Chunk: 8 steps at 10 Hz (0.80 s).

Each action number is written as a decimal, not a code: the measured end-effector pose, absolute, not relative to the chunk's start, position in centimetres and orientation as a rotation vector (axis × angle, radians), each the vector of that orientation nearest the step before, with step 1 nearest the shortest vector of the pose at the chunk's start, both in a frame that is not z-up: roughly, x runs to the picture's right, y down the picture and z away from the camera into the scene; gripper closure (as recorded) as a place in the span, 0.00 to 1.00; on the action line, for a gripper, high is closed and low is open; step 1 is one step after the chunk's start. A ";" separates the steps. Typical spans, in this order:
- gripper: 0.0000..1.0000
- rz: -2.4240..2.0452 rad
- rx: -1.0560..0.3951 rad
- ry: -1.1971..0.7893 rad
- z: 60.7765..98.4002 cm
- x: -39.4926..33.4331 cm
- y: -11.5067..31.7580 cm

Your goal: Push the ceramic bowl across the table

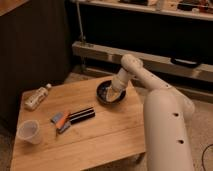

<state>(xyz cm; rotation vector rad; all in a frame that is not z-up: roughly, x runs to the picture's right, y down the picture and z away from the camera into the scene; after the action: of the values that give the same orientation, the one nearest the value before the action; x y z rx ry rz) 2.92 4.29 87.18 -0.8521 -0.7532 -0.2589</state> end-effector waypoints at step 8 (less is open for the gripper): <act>1.00 -0.276 -0.788 -0.736 88.4 3.2 4.1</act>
<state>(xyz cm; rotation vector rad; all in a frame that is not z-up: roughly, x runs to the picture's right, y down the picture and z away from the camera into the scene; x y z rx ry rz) 3.24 4.08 88.38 -0.7880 -0.7358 -0.2765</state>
